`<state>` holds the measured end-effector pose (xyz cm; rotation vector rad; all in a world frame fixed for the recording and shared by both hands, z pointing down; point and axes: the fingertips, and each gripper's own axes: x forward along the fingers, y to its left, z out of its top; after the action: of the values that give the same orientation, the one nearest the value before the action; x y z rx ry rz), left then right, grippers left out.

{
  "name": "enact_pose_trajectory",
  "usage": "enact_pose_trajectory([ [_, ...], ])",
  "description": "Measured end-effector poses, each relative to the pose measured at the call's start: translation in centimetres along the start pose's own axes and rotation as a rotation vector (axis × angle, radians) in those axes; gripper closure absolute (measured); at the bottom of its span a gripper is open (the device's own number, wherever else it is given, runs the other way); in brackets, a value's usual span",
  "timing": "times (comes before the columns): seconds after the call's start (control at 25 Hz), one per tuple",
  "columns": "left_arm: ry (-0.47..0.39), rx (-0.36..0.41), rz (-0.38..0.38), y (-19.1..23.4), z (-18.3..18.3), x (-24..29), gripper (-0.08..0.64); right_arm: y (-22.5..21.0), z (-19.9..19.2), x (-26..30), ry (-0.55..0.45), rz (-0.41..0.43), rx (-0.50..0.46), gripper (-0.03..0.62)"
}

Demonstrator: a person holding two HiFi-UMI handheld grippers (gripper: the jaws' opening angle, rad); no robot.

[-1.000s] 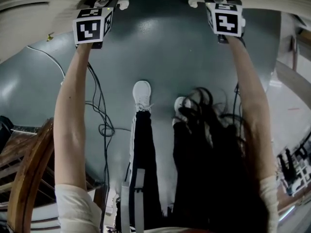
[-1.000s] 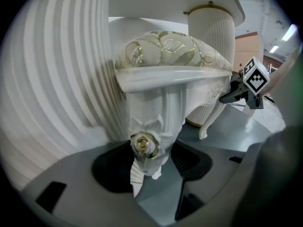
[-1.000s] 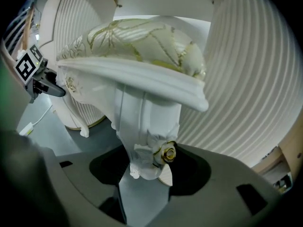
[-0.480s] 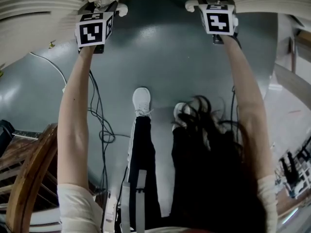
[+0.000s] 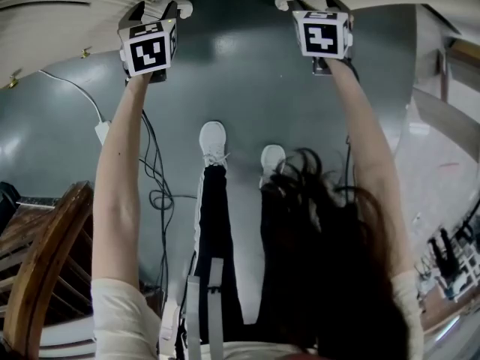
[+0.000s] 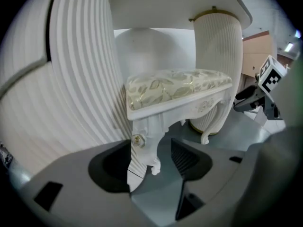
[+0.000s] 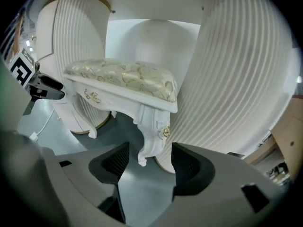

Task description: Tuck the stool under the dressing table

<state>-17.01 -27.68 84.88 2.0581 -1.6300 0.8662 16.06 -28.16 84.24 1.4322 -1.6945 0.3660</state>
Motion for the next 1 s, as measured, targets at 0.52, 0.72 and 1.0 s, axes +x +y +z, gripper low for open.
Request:
enact_pose_trajectory([
  [0.52,-0.075,-0.179,-0.049,-4.3,6.5,-14.2,0.313,4.1,1.8,-18.1,-0.042,0.162,0.101,0.333],
  [0.72,-0.126,-0.194,-0.082,-6.6,9.9,-23.2,0.313,4.1,4.1,-27.4,-0.069,0.216,0.143,0.333],
  [1.0,-0.246,-0.287,-0.16,-11.2,15.4,-37.7,0.312,-1.0,4.9,-39.0,-0.149,0.138,0.155,0.333],
])
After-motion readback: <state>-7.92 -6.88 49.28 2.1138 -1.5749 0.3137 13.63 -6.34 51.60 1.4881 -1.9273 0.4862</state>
